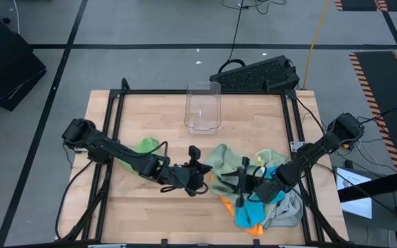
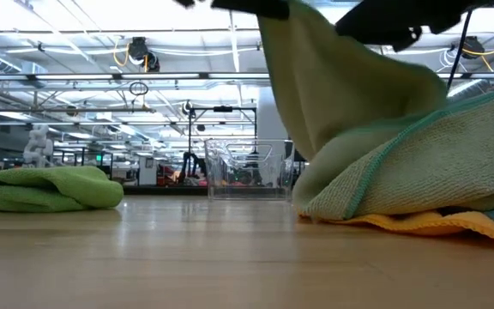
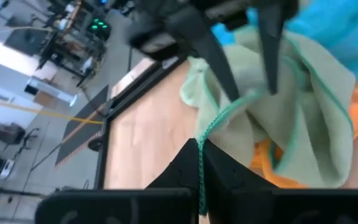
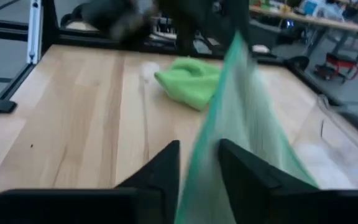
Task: Fold microfiber towels
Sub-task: Fold the left light green towel
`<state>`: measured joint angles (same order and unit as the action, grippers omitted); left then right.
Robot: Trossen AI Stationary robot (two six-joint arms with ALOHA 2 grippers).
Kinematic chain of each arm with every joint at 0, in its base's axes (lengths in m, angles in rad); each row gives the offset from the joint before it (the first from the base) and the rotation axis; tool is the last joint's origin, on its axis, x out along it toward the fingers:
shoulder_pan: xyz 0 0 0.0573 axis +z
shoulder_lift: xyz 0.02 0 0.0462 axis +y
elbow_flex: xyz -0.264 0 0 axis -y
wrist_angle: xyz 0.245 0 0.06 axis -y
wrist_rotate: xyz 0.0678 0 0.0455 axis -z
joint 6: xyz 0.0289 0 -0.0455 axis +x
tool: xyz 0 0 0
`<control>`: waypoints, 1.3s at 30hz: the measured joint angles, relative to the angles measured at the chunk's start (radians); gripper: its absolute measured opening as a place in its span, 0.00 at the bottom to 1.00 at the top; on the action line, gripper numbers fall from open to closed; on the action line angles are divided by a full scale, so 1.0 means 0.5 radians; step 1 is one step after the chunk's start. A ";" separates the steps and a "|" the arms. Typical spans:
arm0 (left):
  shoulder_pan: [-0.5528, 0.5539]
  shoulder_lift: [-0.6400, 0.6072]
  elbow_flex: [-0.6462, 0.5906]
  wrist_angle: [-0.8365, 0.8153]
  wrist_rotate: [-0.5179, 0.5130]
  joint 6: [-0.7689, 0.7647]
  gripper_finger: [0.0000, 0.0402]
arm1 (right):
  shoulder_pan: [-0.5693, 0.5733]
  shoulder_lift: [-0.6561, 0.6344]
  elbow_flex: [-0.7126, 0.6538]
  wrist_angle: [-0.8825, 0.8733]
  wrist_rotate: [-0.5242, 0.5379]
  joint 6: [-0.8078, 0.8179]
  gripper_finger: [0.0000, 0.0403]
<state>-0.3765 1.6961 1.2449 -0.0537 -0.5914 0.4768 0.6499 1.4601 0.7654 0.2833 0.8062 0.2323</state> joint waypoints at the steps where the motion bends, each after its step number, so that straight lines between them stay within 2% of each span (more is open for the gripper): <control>1: -0.005 -0.029 0.000 -0.033 -0.045 -0.036 0.01 | 0.009 0.000 0.000 -0.034 0.000 0.072 0.33; 6: -0.033 -0.137 0.001 -0.194 -0.257 -0.231 0.02 | 0.056 0.000 0.000 -0.218 -0.008 0.332 0.42; 13: -0.087 -0.194 0.001 -0.454 -0.505 -0.421 0.01 | 0.066 -0.001 0.000 -0.356 -0.452 0.555 0.40; 22: -0.102 -0.194 0.001 -0.544 -0.520 -0.460 0.01 | 0.175 -0.002 -0.001 -0.549 -0.625 0.701 0.41; 29: -0.101 -0.194 0.001 -0.622 -0.536 -0.510 0.01 | 0.251 0.009 -0.001 -0.712 -0.622 0.811 0.42; 33: -0.114 -0.194 0.001 -0.636 -0.538 -0.549 0.02 | 0.251 0.009 -0.001 -0.764 -0.623 0.829 0.33; 39: -0.205 -0.257 0.004 -0.711 -0.549 -0.588 0.01 | 0.249 -0.044 0.075 -0.876 -0.679 0.733 0.05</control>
<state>-0.4789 1.5676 1.2470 -0.4091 -0.8660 0.1828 0.7746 1.4382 0.8031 -0.1548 0.4670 0.5989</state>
